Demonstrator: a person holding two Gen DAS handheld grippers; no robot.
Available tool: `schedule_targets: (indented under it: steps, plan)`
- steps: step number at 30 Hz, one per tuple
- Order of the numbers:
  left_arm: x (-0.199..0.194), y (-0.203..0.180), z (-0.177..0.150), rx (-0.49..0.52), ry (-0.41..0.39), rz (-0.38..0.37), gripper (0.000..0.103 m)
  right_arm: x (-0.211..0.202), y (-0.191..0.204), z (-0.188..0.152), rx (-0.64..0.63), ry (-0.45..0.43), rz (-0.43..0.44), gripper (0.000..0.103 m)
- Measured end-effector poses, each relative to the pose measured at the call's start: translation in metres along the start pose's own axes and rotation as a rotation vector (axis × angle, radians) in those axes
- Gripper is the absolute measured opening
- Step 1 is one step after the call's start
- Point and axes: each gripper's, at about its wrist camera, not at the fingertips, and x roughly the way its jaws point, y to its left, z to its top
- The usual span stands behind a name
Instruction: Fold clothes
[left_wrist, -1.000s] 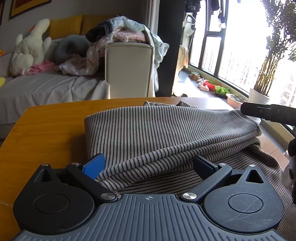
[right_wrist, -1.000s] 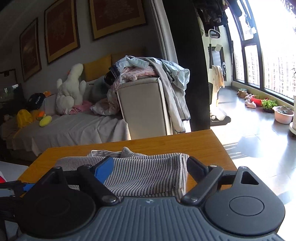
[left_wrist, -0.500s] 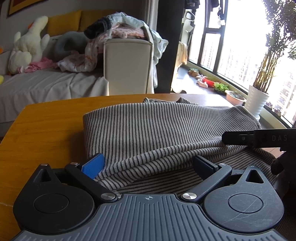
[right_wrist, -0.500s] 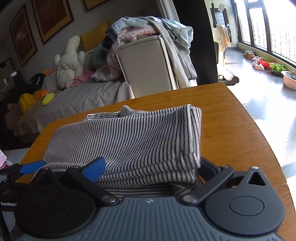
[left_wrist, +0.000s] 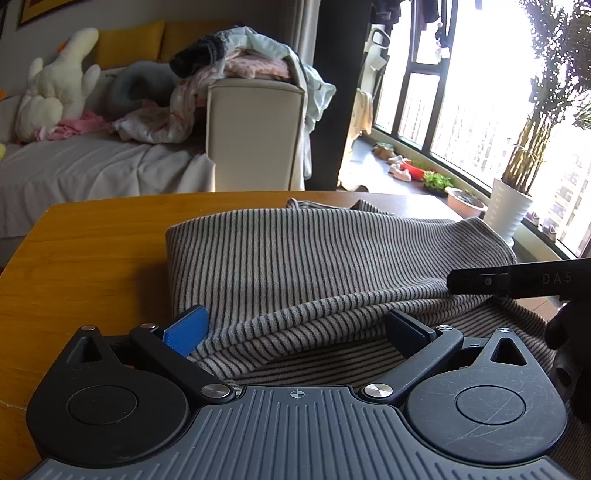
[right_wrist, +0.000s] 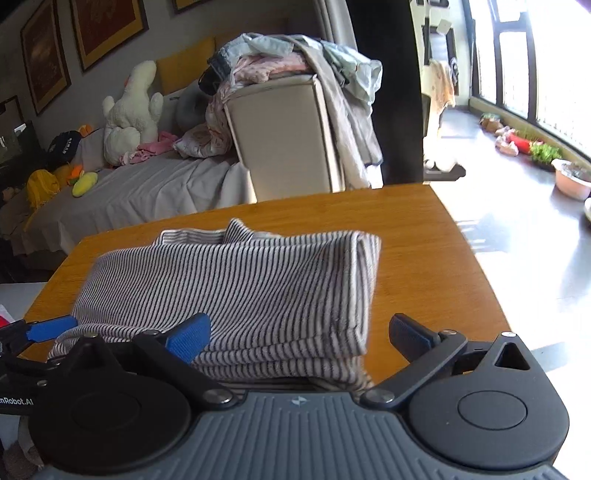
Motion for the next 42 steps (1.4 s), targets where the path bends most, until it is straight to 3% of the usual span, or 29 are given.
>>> schedule_targets:
  steps: [4, 6, 10, 14, 18, 25, 26, 27, 28, 29, 35, 38, 42]
  plan:
    - [0.0, -0.001, 0.0, -0.007, -0.005, -0.003, 0.103, -0.024, 0.02, 0.022, -0.153, -0.14, -0.057, 0.096]
    - [-0.001, 0.0, 0.0, -0.013, -0.01, -0.006, 0.103, -0.025, 0.032, 0.032, -0.191, -0.166, -0.053, 0.092]
    - [-0.002, 0.003, -0.002, -0.031, -0.021, -0.017, 0.103, -0.003, 0.053, 0.049, -0.214, -0.115, -0.006, 0.05]
    - [-0.003, 0.006, -0.002, -0.047, -0.026, -0.029, 0.103, 0.036, 0.071, 0.059, -0.24, -0.01, 0.045, 0.052]
    - [-0.004, 0.009, -0.002, -0.063, -0.031, -0.041, 0.103, 0.079, 0.083, 0.057, -0.277, 0.066, -0.013, 0.055]
    - [-0.003, 0.011, -0.001, -0.077, -0.034, -0.05, 0.103, 0.128, 0.073, 0.051, -0.165, 0.145, 0.018, 0.055]
    - [-0.003, 0.011, -0.002, -0.078, -0.034, -0.05, 0.103, 0.127, 0.073, 0.05, -0.165, 0.138, 0.032, 0.049]
    - [-0.004, 0.012, -0.002, -0.084, -0.04, -0.053, 0.103, 0.124, 0.073, 0.051, -0.164, 0.135, 0.042, 0.041]
    - [-0.005, 0.013, -0.002, -0.093, -0.048, -0.057, 0.103, 0.119, 0.072, 0.052, -0.162, 0.13, 0.047, 0.017]
    - [-0.006, 0.015, -0.001, -0.102, -0.045, -0.064, 0.103, 0.113, 0.071, 0.053, -0.159, 0.125, 0.052, 0.009]
    - [-0.038, 0.026, 0.02, -0.115, -0.054, -0.114, 0.103, 0.01, 0.053, 0.053, -0.064, -0.002, 0.21, 0.006]
    - [-0.063, 0.032, 0.032, -0.133, -0.092, -0.104, 0.103, -0.051, 0.047, 0.028, -0.057, -0.036, 0.275, 0.006]
    - [-0.09, 0.035, 0.04, -0.186, -0.146, -0.101, 0.103, -0.091, 0.05, -0.023, -0.077, 0.021, 0.308, 0.006]
